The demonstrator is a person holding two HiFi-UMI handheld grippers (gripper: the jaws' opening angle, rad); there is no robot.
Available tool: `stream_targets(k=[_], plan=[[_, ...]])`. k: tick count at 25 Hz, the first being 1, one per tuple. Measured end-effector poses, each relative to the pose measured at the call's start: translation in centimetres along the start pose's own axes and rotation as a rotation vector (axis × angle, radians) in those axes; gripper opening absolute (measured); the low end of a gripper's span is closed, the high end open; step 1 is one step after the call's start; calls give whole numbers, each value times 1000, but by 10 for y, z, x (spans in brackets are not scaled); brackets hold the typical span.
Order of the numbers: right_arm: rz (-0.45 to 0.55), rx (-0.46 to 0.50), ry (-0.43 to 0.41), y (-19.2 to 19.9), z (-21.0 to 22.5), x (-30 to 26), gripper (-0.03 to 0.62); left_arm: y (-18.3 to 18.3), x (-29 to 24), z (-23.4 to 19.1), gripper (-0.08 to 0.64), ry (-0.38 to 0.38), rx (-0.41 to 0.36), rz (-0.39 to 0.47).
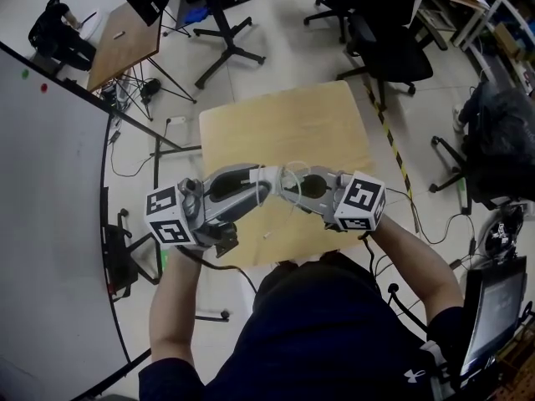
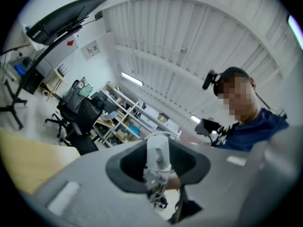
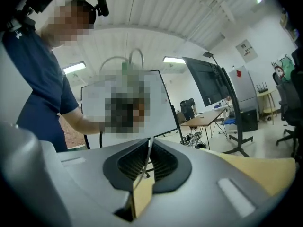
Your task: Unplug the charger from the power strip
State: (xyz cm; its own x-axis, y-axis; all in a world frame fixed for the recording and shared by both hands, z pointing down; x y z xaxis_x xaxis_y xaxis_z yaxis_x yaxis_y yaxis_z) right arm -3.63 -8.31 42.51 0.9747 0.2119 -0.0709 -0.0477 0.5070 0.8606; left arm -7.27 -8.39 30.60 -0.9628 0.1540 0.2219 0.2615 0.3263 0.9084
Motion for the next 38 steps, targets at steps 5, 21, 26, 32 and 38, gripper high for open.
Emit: stream_targets(k=[5,21,26,32,38], plan=[[-52,-33,25,31,0,1,15,-21,0,-8,133,-29,1,111],[-544,763,100,37,-64,-12,9,53,19,-87,132,-383,-44,-177],[-671,868,28,21,-80,0,9,76,7,-79,132,-336,-41,-245],[-722,889,24,50,-75,-2,9,59,9,-83,132,-367,230,-23],[-694,803,22,90,-70,-13,9,47,7,-82,132,-365,439,131]])
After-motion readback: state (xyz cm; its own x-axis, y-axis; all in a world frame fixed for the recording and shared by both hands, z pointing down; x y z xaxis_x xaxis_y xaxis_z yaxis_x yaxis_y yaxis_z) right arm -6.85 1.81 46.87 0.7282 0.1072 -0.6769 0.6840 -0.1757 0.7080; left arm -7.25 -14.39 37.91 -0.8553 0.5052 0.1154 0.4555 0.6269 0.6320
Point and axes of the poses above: the fingertips, and each gripper's own axes: x backward along the fingers, z to its right, y out of its underside, the point moved 2 cm from there along x, backward along the fingers, and after that the axes turned 14 degrees about -x, right-handed, at the moved point
